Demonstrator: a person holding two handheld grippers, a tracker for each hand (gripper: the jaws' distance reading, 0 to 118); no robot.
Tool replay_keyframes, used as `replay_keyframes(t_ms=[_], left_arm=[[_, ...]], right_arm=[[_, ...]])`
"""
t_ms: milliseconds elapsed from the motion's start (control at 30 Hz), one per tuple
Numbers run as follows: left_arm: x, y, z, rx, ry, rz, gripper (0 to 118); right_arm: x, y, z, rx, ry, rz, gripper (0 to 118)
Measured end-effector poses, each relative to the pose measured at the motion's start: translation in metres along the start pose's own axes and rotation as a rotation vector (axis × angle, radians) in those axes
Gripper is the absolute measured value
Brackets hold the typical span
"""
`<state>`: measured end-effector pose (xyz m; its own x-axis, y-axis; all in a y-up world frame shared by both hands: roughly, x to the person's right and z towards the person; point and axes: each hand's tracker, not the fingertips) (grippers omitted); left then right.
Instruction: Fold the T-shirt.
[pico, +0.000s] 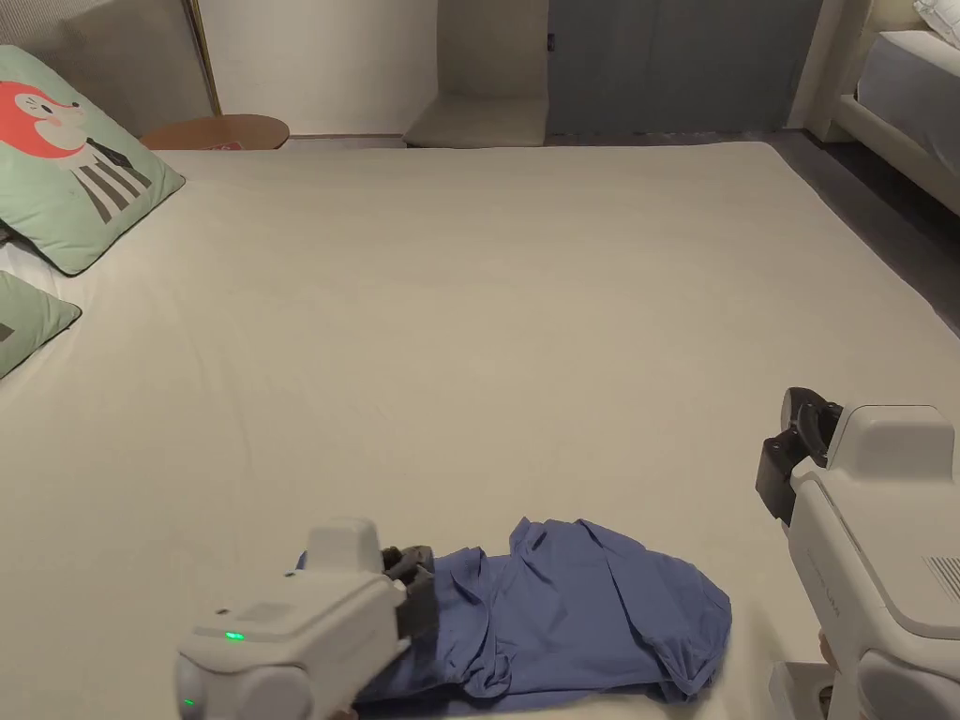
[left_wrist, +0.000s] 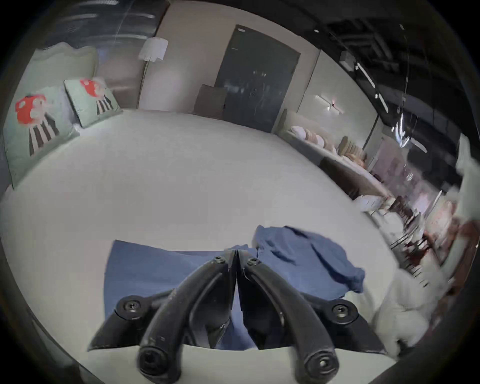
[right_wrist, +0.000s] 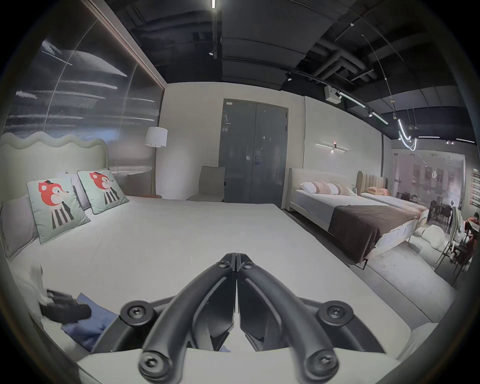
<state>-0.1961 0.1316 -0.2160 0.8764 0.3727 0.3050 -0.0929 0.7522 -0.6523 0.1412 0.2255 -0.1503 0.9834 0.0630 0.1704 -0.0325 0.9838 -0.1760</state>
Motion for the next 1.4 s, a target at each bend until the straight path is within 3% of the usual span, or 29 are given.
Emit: replay_keyframes(t_ms=[100,133,200,233,267,300,500,700,833,900,933,1000,1267,1400], left_arm=[[-0.047,0.017,0.024,-0.051,-0.119,0.177,10],[-0.062,0.02,0.03,-0.073,-0.152,0.241,20],[-0.088,0.021,0.035,-0.125,-0.2,0.336,63],[-0.096,0.018,0.037,-0.133,-0.196,0.366,91],[-0.104,0.016,0.039,-0.145,-0.184,0.375,105],[-0.113,0.014,0.041,-0.155,-0.178,0.374,110],[-0.171,-0.008,0.025,-0.228,-0.199,0.519,110],[-0.184,-0.021,0.001,-0.263,-0.273,0.516,108],[-0.158,-0.014,0.001,-0.25,-0.292,0.532,69],[-0.154,-0.014,-0.008,-0.267,-0.274,0.531,66],[-0.152,-0.015,-0.009,-0.266,-0.279,0.522,55],[-0.146,-0.014,-0.007,-0.254,-0.261,0.5,12],[-0.134,-0.004,0.024,-0.228,-0.195,0.37,9],[-0.156,0.013,0.056,-0.201,-0.063,0.293,9]], right_arm=[[-0.008,0.0,0.0,-0.002,0.02,0.004,1],[-0.012,0.001,0.002,-0.003,0.024,0.002,1],[-0.017,0.0,0.001,-0.006,0.033,0.002,1],[-0.019,0.0,0.001,-0.008,0.039,0.004,1],[-0.022,0.0,0.0,-0.011,0.044,0.007,1],[-0.024,0.0,0.0,-0.015,0.048,0.011,1],[-0.029,-0.006,-0.009,-0.033,0.059,0.021,1],[-0.03,-0.008,-0.012,-0.055,0.056,0.037,1],[-0.03,-0.006,-0.011,-0.059,0.052,0.045,1],[-0.03,-0.005,-0.012,-0.062,0.051,0.046,1],[-0.028,-0.007,-0.013,-0.062,0.051,0.045,1],[-0.027,-0.007,-0.014,-0.063,0.05,0.044,1],[-0.028,-0.008,-0.016,-0.062,0.06,0.037,1],[-0.034,-0.005,-0.015,-0.053,0.085,0.037,1]])
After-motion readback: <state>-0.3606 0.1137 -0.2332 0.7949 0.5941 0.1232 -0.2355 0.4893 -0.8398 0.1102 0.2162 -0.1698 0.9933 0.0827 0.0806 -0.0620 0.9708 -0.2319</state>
